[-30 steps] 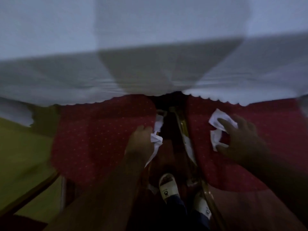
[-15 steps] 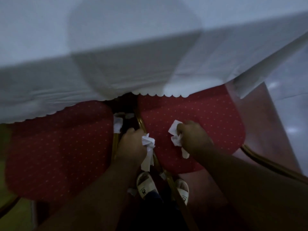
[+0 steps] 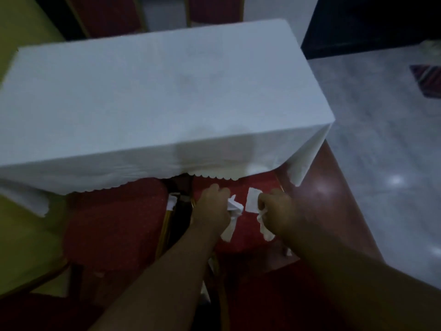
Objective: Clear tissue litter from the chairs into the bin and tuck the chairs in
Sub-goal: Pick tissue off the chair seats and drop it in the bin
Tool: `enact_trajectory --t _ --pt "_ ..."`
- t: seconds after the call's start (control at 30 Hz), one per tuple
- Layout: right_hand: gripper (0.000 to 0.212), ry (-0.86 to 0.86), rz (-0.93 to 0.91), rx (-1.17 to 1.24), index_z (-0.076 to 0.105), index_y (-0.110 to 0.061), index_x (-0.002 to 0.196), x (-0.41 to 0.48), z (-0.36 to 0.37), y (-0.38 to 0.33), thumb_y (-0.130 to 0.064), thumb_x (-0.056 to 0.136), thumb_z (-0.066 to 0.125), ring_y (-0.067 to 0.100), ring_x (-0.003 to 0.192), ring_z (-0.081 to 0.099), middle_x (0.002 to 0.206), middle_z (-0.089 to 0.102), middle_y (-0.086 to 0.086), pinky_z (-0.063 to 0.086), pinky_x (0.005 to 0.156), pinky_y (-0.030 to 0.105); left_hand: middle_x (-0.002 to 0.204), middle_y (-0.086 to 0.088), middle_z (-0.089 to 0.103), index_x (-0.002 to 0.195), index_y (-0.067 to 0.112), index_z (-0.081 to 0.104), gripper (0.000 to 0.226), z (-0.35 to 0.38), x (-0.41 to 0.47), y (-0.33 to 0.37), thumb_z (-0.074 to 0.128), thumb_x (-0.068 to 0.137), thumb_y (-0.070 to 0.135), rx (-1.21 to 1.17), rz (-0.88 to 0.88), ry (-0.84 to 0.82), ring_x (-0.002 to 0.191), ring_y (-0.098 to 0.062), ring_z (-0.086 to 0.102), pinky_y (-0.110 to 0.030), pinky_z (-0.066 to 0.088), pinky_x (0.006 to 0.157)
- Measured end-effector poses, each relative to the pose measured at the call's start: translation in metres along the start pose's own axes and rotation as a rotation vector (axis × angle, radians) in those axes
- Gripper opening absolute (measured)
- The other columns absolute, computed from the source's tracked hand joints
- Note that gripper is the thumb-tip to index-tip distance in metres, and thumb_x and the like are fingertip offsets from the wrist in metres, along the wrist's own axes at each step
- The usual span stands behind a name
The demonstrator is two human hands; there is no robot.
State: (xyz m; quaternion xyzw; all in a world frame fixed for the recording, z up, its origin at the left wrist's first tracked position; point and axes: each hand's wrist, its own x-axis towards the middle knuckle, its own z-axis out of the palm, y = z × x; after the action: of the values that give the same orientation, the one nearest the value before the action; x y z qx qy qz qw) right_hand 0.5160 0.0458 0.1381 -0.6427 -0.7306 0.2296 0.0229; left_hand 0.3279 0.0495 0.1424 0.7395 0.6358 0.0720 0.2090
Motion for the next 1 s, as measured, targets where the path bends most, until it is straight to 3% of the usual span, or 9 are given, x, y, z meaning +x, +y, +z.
enact_trajectory --t 0.27,0.37,0.47,0.67,0.87,1.0 --pt "0.021 -0.099 -0.058 0.022 0.055 -0.022 0.077 -0.062 -0.073 0.07 -0.008 0.081 0.07 0.012 0.08 0.053 0.092 0.056 0.001 0.049 0.073 0.024 0.108 -0.004 0.054 0.099 0.011 0.058 0.014 -0.01 -0.031 0.123 0.065 0.086 0.014 0.009 -0.106 0.111 0.099 -0.018 0.052 -0.021 0.034 0.075" --pt "0.008 -0.062 -0.017 0.015 0.064 -0.017 0.086 -0.07 -0.108 0.107 -0.012 0.082 0.069 0.012 0.084 0.058 0.096 0.059 0.0 0.053 0.076 0.027 0.103 -0.007 0.057 0.094 0.008 0.061 0.01 -0.012 -0.023 0.161 0.064 0.085 0.012 -0.019 -0.091 0.16 0.095 -0.022 0.055 -0.022 0.033 0.071" --pt "0.01 0.006 0.041 0.033 0.067 -0.018 0.088 -0.074 -0.131 0.139 -0.01 0.084 0.065 0.012 0.084 0.06 0.095 0.063 0.0 0.053 0.075 0.026 0.102 -0.008 0.056 0.094 0.007 0.061 0.013 -0.009 -0.009 0.193 0.063 0.081 0.008 -0.03 -0.061 0.17 0.093 -0.024 0.056 -0.026 0.038 0.068" --pt "0.012 0.087 0.1 0.087 0.071 -0.021 0.085 -0.062 -0.167 0.207 -0.011 0.08 0.066 0.01 0.076 0.051 0.091 0.062 -0.002 0.031 0.056 0.014 0.104 -0.01 0.056 0.1 0.007 0.062 0.019 0.014 0.029 0.26 0.064 0.081 0.01 -0.057 -0.071 0.141 0.097 -0.027 0.056 -0.033 0.048 0.075" --pt "0.017 0.075 0.071 0.135 0.075 -0.018 0.084 -0.007 -0.201 0.311 -0.007 0.078 0.063 0.013 0.079 0.06 0.092 0.068 0.001 0.046 0.068 0.022 0.104 -0.013 0.057 0.099 0.005 0.063 0.017 0.048 0.109 0.35 0.062 0.083 0.013 -0.077 -0.185 0.15 0.096 -0.03 0.06 -0.038 0.053 0.078" --pt "0.007 -0.005 0.067 0.162 0.073 -0.019 0.074 0.023 -0.234 0.38 -0.014 0.075 0.068 0.008 0.066 0.061 0.076 0.068 -0.002 0.054 0.061 0.026 0.093 -0.014 0.058 0.081 0.006 0.057 0.01 0.078 0.16 0.417 0.06 0.082 0.016 -0.163 -0.282 0.161 0.086 -0.033 0.06 -0.044 0.052 0.073"
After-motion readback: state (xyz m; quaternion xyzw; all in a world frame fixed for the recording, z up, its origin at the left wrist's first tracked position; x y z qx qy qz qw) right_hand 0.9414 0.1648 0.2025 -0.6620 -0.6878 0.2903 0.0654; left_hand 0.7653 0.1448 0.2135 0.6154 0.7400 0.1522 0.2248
